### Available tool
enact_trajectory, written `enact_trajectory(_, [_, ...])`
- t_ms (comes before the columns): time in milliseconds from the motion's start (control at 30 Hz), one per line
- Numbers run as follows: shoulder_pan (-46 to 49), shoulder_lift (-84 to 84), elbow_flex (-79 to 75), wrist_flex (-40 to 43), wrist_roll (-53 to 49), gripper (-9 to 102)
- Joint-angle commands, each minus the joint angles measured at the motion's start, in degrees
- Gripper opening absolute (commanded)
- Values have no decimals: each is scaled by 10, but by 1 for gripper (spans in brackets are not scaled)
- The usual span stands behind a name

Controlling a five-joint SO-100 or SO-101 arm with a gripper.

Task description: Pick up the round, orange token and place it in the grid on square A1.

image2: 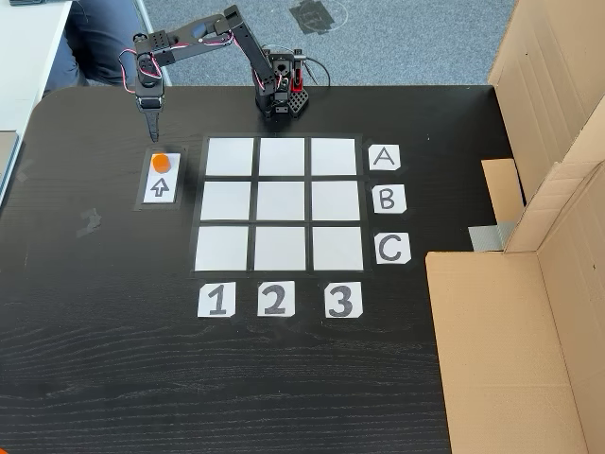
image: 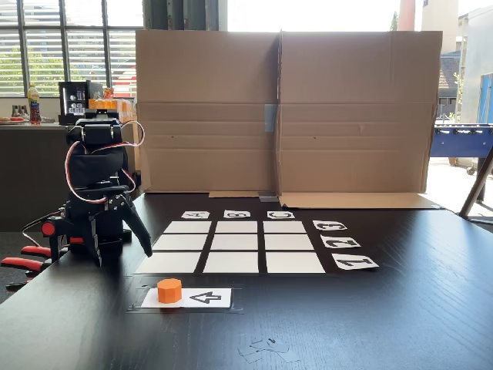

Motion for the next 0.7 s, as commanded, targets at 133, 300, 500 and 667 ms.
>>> enact_trajectory(133, [-39, -40, -66, 7, 5, 35])
enact_trajectory(300, [-62, -56, -78, 4, 6, 34])
enact_trajectory(500, [-84, -69, -93, 2, 9, 35])
enact_trajectory(667, [-100, -91, -119, 7, 21, 35])
